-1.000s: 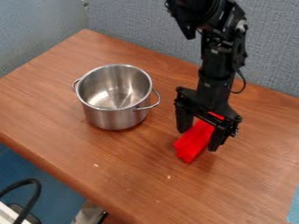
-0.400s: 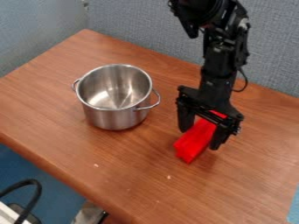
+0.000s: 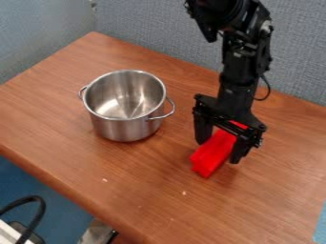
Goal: Put the red object in the metal pot
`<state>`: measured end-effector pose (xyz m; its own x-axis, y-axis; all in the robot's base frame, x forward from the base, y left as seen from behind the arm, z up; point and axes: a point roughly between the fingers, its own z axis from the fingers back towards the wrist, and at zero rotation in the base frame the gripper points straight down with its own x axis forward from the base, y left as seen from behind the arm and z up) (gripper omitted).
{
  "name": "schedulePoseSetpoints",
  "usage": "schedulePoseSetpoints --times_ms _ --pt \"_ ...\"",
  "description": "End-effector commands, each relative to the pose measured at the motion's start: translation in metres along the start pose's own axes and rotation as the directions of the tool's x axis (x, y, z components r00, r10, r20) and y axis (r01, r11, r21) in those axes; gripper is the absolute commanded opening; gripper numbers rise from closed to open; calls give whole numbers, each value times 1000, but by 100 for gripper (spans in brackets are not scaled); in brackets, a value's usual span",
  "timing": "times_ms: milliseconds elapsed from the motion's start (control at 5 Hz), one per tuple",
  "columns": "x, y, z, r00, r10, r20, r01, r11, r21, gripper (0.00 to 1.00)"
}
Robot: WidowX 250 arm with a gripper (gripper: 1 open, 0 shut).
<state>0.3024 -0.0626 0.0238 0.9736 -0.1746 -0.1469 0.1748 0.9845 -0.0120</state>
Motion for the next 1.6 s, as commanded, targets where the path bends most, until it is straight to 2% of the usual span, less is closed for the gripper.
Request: schedulePoseSetpoints --times_ms 0,400,1400 --pt "9 3 12 999 7 47 -7 1000 -4 100" --pt "10 3 12 999 3 50 -3 1000 -6 100" --pt "4 3 20 998 4 67 -3 1000 -13 100"
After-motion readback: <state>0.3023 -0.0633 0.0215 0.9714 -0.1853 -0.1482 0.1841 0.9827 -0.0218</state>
